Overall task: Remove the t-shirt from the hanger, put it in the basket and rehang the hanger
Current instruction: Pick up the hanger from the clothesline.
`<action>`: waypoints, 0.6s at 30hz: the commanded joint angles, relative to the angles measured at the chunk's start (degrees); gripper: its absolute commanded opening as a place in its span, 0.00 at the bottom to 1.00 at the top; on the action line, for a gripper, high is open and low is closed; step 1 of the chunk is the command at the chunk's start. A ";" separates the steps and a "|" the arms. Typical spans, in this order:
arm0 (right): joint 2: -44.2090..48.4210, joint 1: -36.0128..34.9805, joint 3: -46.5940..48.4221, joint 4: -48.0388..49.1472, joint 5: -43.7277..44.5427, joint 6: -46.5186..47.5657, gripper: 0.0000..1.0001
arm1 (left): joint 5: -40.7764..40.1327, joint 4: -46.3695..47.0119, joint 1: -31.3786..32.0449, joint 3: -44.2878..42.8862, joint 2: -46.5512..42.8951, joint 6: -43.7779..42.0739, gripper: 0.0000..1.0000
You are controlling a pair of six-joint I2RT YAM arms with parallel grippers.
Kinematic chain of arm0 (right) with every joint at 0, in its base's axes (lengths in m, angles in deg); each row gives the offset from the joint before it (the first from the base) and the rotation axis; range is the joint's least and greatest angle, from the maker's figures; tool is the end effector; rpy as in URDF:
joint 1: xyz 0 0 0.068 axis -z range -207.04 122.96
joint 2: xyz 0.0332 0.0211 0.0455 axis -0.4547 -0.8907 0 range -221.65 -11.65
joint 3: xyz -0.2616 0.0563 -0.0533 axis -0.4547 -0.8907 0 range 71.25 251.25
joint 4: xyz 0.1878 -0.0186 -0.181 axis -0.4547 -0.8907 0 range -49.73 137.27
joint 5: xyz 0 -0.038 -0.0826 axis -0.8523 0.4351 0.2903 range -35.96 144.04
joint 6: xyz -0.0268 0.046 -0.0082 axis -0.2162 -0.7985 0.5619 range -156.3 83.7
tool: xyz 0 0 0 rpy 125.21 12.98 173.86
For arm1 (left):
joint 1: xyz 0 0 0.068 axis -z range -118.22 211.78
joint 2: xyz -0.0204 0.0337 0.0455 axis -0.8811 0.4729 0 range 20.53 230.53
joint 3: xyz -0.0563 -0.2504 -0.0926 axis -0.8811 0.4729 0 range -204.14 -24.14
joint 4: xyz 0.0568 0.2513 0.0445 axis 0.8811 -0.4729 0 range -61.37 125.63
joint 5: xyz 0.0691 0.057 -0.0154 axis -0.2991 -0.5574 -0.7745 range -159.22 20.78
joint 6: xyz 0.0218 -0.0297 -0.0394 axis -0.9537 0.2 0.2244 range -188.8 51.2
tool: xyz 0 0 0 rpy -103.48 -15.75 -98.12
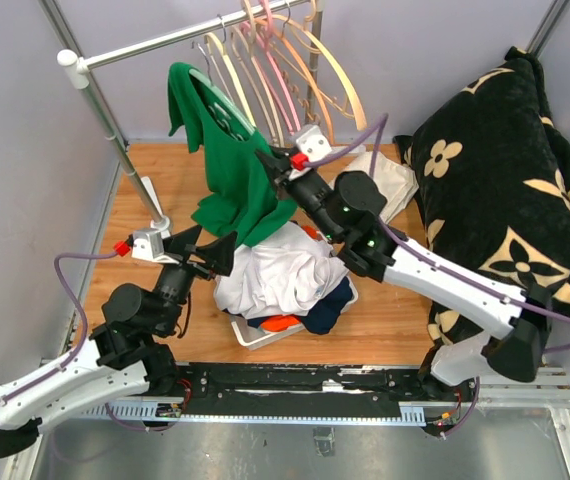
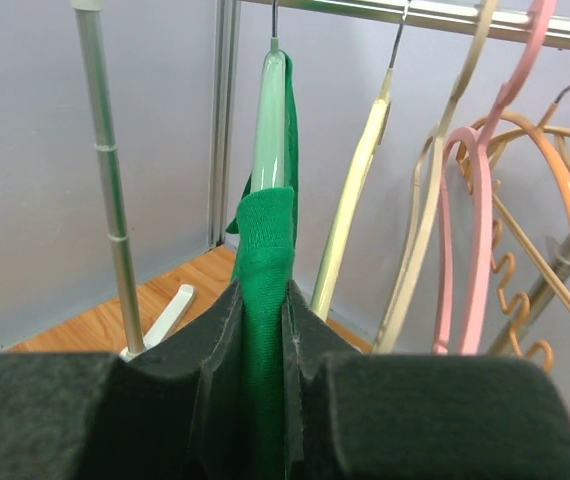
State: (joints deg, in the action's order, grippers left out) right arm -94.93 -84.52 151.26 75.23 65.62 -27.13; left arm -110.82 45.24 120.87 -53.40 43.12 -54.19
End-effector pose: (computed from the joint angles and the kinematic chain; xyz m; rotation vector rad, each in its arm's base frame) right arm 0.1866 0.2796 0.4671 -0.4829 1.0676 0.6317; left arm 0.0763 -0.0815 0.3312 -0.1119 1.3818 -0.6135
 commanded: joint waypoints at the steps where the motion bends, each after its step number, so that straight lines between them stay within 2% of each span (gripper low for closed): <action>1: 9.51 1.04 -5.55 7.84 -2.44 1.21 0.01 | -1.28 12.14 0.32 -2.67 5.66 -5.16 0.98; 8: 23.03 1.05 -17.81 8.47 -6.46 2.83 0.01 | -0.07 25.23 0.22 -7.92 14.39 -13.20 0.89; 13: 32.75 1.05 -26.34 7.43 -7.82 3.69 0.01 | 3.59 25.66 0.22 -15.51 21.74 -17.11 0.98; 18: 39.47 1.04 -31.45 5.59 -7.86 3.92 0.01 | 7.06 28.33 -0.79 -19.68 27.12 -18.45 0.98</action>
State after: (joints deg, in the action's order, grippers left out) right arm -60.27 -84.52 121.36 75.65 59.39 -24.70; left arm -106.89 69.10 120.83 -70.23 67.30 -69.73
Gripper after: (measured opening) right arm 0.166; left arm 0.987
